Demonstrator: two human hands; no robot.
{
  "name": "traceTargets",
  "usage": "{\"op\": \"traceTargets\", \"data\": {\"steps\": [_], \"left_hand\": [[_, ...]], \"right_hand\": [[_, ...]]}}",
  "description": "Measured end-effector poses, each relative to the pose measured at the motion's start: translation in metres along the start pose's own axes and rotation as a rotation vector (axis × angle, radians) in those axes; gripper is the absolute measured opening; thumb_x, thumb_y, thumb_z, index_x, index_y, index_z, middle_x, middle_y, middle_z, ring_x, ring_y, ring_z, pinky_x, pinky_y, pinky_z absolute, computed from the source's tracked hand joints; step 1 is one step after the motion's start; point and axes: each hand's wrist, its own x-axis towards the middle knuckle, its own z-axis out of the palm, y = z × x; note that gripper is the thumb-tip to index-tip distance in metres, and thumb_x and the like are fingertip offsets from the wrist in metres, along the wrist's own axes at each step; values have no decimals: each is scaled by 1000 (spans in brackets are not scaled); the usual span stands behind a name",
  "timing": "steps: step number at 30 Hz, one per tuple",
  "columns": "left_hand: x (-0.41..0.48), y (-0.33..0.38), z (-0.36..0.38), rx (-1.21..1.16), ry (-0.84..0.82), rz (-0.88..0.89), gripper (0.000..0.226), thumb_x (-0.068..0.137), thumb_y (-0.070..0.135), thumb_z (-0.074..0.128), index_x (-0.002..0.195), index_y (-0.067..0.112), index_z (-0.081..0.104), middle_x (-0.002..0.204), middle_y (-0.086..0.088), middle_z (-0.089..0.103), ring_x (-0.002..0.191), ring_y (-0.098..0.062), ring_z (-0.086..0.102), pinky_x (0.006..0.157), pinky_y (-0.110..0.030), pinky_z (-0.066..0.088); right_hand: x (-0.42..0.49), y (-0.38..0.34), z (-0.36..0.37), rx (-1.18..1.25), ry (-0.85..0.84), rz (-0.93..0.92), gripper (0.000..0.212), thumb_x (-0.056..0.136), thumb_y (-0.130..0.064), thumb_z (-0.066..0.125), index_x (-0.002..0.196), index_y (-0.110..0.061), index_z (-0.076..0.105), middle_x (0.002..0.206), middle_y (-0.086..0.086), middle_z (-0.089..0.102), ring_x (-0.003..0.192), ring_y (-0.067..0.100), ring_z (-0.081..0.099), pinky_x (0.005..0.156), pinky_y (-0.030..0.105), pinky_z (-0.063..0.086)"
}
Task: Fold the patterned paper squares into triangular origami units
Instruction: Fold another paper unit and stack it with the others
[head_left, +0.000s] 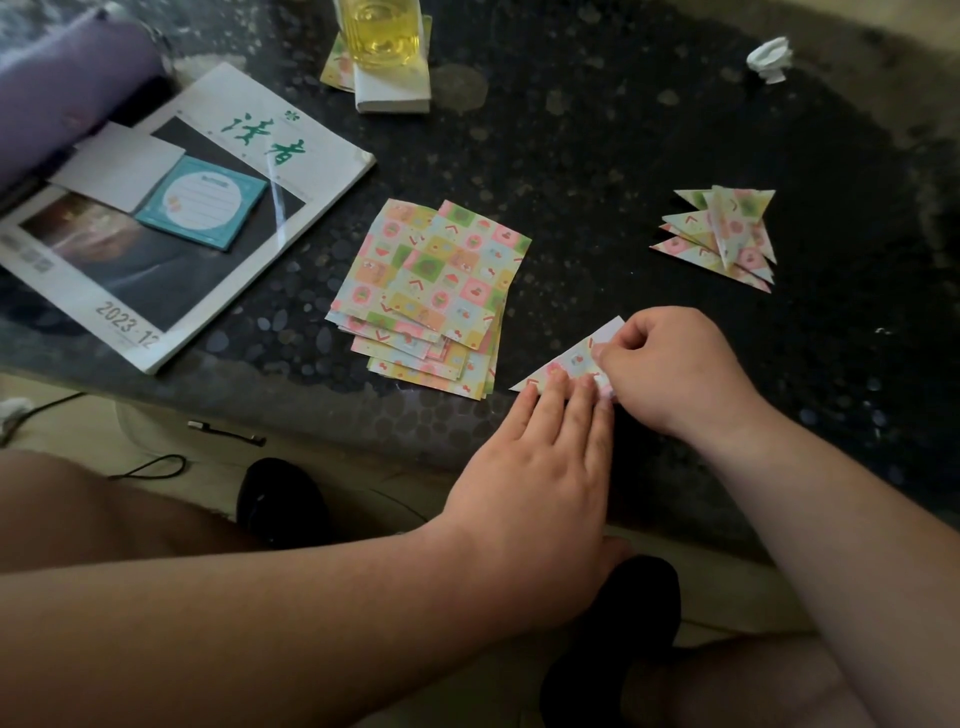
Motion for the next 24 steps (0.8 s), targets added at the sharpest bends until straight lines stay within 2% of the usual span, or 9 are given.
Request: {"op": "traceTargets", "data": {"steps": [7, 12, 15, 19, 24], "left_hand": [[3, -3, -1, 41, 3, -15, 92, 101, 67, 15, 155, 0, -17, 164, -22, -22, 151, -37, -25, 124, -48, -13], [5, -5, 1, 20, 12, -15, 93, 101, 67, 19, 156, 1, -16, 165, -20, -22, 152, -35, -24, 125, -47, -11], [8, -7, 0, 20, 17, -17, 92, 101, 67, 19, 156, 1, -14, 165, -20, -20, 153, -34, -23, 126, -47, -7], [11, -8, 1, 39, 25, -18, 92, 101, 67, 19, 156, -1, -12, 166, -21, -17, 154, -33, -20, 127, -47, -3], [11, -5, 2, 45, 26, -37, 95, 101, 69, 19, 156, 0, -14, 166, -20, -19, 154, -33, -21, 127, -46, -3]], "right_hand": [[1, -1, -1, 3, -11, 20, 14, 99, -30, 64, 102, -19, 72, 101, 2, 70, 100, 21, 67, 88, 40, 57], [3, 0, -1, 3, -8, 13, 15, 97, -30, 66, 84, -24, 65, 95, 2, 70, 95, 22, 67, 86, 38, 56], [5, 1, 0, -7, 4, 4, 18, 97, -31, 66, 80, -25, 63, 94, 1, 70, 95, 22, 67, 88, 40, 57], [5, 1, 0, -9, 9, 11, 11, 98, -30, 65, 93, -21, 69, 101, 2, 69, 100, 22, 66, 86, 36, 54], [7, 2, 1, 6, 5, 23, 19, 98, -32, 63, 104, -17, 72, 102, 5, 72, 99, 23, 68, 89, 39, 56]]}}
